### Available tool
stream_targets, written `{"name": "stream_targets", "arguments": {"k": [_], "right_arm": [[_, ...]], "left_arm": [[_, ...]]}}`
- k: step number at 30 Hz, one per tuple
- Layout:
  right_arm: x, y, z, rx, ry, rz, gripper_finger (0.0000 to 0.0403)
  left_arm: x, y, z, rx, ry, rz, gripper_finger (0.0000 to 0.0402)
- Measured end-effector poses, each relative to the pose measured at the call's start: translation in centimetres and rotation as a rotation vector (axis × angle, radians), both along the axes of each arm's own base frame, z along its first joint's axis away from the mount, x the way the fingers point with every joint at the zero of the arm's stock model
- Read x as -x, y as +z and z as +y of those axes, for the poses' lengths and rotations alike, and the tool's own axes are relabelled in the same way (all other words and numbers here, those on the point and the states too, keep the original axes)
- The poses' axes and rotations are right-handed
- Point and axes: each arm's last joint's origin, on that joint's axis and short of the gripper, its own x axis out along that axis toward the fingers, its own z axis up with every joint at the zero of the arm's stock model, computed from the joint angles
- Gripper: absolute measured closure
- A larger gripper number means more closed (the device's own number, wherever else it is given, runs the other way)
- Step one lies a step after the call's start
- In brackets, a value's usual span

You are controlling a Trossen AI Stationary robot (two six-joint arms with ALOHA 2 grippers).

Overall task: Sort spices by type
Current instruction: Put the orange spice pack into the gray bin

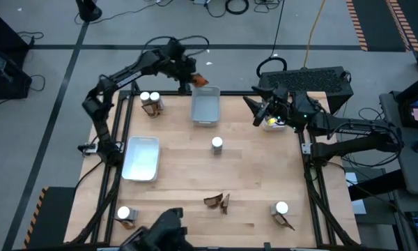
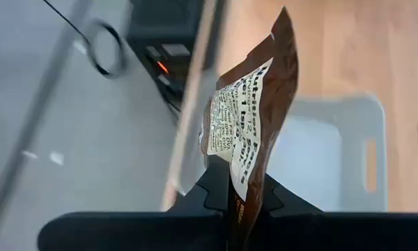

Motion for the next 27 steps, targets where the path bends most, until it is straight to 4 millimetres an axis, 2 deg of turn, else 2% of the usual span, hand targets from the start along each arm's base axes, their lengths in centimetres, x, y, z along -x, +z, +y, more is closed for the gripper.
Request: {"name": "stream_targets", "arguments": {"k": [3, 12, 20, 27], "right_arm": [[0.1, 0.0, -0.4, -0.017, -0.016, -0.009, 0.0139], [0.3, -0.5, -1.5, -0.097, -0.027, -0.010, 0.0140], [0.3, -0.6, -1.9, -0.119, -0.036, -0.026, 0.0140], [-0.3, -1.1, -2.1, -0.157, -0.036, -0.023, 0.0140]], "left_arm": [[-0.9, -2.1, 0.2, 0.060, -0.033, 0.046, 0.0390], [-3.5, -7.0, 0.5, 0.074, -0.070, 0.158, 0.0390], [-4.0, -9.8, 1.4, 0.034, -0.075, 0.253, 0.0390], [-4.1, -10.5, 1.7, -0.005, -0.053, 0.293, 0.0390]]}}
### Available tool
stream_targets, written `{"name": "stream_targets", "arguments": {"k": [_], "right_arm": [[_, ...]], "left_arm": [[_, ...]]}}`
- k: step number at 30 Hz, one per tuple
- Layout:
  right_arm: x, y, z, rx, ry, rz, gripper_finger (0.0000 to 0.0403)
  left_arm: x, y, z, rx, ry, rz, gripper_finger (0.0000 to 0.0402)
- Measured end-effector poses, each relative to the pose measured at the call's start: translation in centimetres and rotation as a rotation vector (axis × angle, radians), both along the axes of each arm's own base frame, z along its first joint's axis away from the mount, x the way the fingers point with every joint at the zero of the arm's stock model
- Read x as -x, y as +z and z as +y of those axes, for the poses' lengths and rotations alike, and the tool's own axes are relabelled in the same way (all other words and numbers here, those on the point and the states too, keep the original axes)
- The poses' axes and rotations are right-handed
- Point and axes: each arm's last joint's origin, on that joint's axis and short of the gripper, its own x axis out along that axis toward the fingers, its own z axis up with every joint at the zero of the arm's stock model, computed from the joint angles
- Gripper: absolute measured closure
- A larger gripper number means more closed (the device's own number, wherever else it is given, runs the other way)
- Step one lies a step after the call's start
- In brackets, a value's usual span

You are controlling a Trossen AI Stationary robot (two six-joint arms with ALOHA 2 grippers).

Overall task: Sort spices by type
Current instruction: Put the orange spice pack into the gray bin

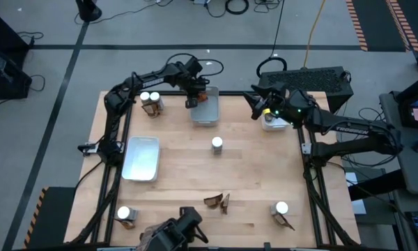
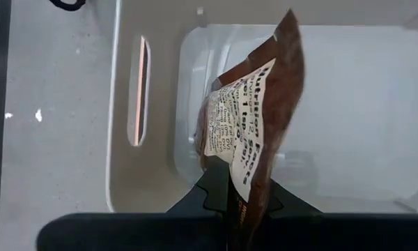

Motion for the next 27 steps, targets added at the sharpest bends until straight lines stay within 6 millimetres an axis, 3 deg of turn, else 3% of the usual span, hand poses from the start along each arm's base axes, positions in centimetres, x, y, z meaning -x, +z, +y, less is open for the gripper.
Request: {"name": "stream_targets", "arguments": {"k": [8, 10, 15, 17, 19, 27], "right_arm": [[-0.3, -0.2, -0.1, -0.010, 0.000, 0.003, 0.0140], [-0.3, -0.1, 0.0, -0.008, 0.004, -0.006, 0.0140], [-0.4, -0.1, 0.3, -0.007, 0.066, -0.004, 0.0140], [-0.5, -0.2, 0.3, -0.013, 0.088, -0.006, 0.0140], [-0.5, -0.1, 0.3, -0.019, 0.088, -0.011, 0.0140], [-0.7, -0.1, 0.8, -0.048, 0.152, -0.031, 0.0140]], "left_arm": [[-0.3, 1.1, -0.3, 0.003, -0.023, 0.012, 0.0390], [-0.3, 2.6, -0.6, 0.009, -0.029, 0.015, 0.0390], [-0.1, 9.0, -1.7, 0.068, -0.048, -0.161, 0.0390], [-0.2, 10.2, -1.6, -0.009, -0.047, -0.181, 0.0390], [-0.1, 10.1, -0.9, -0.068, -0.034, -0.163, 0.0390], [-0.2, 5.5, 0.2, 0.080, -0.015, -0.025, 0.0391]]}}
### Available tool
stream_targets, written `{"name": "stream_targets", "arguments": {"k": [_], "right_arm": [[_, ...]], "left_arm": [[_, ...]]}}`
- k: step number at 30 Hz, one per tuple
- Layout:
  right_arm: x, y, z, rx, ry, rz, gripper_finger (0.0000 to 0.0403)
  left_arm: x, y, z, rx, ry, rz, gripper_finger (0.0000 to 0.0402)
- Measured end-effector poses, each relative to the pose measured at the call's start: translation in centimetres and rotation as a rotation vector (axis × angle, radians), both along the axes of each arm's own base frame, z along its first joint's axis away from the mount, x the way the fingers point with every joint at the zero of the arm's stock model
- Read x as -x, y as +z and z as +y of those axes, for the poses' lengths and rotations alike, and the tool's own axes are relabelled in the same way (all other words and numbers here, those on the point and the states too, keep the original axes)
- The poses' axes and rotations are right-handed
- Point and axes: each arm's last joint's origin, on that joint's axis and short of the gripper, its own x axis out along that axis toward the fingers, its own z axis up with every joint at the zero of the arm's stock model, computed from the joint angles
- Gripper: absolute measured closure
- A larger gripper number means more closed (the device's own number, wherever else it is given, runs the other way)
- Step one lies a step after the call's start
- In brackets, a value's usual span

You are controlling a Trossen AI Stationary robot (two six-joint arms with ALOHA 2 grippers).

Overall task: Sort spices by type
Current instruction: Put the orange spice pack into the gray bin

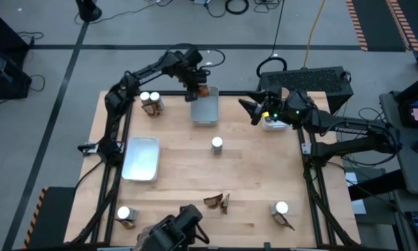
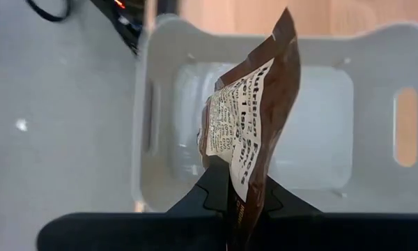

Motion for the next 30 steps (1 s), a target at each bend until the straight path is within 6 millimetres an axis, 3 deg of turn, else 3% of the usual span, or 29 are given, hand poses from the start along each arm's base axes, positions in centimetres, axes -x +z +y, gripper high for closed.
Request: {"name": "stream_targets", "arguments": {"k": [16, 30], "right_arm": [[-0.3, 0.0, 1.2, -0.035, 0.057, -0.016, 0.0140], [-0.4, -0.1, 1.7, -0.057, 0.074, -0.016, 0.0140]], "left_arm": [[-0.3, -4.0, 1.4, 0.126, -0.010, 0.017, 0.0391], [-0.4, -4.1, 1.3, 0.128, -0.011, 0.014, 0.0366]]}}
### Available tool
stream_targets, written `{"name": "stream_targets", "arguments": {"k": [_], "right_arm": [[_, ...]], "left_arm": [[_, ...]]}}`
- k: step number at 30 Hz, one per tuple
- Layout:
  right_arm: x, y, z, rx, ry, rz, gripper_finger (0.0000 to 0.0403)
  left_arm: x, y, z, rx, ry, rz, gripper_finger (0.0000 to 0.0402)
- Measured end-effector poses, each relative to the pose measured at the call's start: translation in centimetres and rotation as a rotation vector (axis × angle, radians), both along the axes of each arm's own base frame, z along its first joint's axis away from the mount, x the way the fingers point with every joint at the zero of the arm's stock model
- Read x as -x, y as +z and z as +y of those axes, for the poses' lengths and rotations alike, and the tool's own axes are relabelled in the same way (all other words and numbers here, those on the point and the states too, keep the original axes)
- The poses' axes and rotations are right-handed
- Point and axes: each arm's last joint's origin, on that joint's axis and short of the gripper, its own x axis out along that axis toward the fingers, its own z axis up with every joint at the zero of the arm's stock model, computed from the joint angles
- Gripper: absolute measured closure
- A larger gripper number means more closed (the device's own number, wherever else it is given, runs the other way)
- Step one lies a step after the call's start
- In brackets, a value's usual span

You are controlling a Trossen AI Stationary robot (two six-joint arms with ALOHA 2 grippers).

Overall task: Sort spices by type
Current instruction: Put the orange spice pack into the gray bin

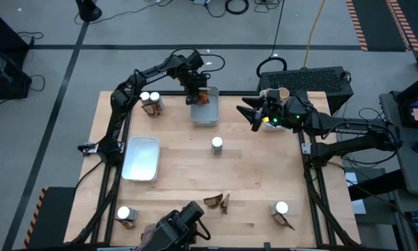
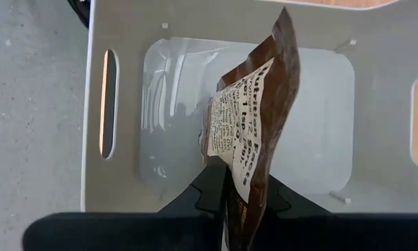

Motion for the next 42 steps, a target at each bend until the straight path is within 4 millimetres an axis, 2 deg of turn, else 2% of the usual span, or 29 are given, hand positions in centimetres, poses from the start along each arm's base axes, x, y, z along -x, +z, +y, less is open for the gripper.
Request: {"name": "stream_targets", "arguments": {"k": [15, 18, 25, 28, 32, 42], "right_arm": [[-0.10, -0.12, 0.55, -0.002, 0.025, 0.013, 0.0140], [-0.10, -0.12, 0.55, -0.001, 0.025, 0.013, 0.0140], [-0.10, -0.12, 0.55, 0.003, 0.025, 0.015, 0.0140], [-0.10, -0.12, 0.55, 0.006, 0.025, 0.015, 0.0140], [-0.09, -0.19, 0.56, 0.004, 0.025, 0.022, 0.0140], [-0.08, -0.32, 0.56, 0.002, 0.025, 0.036, 0.0140]], "left_arm": [[0.03, -0.02, -0.03, 0.001, 0.005, 0.008, 0.0359], [0.05, -0.03, -0.02, -0.009, 0.009, 0.019, 0.0342], [-0.05, 0.02, 0.14, -0.033, 0.013, 0.014, 0.0263], [-0.01, 0.01, 0.06, -0.067, 0.023, 0.056, 0.0241], [-0.08, -0.04, -0.01, -0.129, 0.039, 0.116, 0.0233], [-0.36, 0.34, -0.20, -0.147, 0.034, 0.097, 0.0233]]}}
